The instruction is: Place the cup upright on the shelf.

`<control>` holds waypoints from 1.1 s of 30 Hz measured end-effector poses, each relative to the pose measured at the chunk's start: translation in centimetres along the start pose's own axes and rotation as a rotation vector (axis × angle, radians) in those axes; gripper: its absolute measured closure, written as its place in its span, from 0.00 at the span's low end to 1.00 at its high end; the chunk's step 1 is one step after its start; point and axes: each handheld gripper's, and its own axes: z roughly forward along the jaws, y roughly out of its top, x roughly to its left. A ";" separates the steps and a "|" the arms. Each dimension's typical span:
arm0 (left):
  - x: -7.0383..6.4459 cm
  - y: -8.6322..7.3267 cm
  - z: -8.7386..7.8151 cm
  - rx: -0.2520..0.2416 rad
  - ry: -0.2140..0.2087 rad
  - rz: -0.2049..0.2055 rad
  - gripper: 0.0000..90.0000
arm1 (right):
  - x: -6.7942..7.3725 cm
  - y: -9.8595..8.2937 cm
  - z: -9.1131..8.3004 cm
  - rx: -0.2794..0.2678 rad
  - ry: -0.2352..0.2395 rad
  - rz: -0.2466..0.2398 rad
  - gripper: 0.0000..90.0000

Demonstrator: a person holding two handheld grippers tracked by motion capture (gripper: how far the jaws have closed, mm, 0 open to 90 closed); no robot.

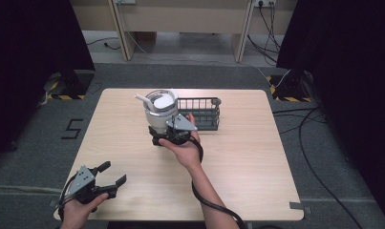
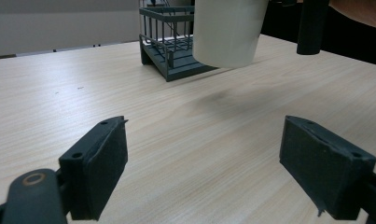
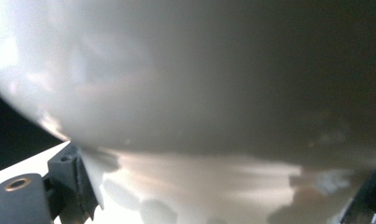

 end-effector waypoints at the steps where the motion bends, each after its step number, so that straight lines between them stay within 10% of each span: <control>1: 0.0 0.0 0.0 0.000 0.000 0.000 0.16 | 0.0 0.0 0.0 0.000 0.000 0.000 0.12; 33: 0.1 0.0 0.0 -0.004 -0.002 -0.011 0.16 | -3.1 1.5 -1.4 -0.021 -0.085 0.021 0.12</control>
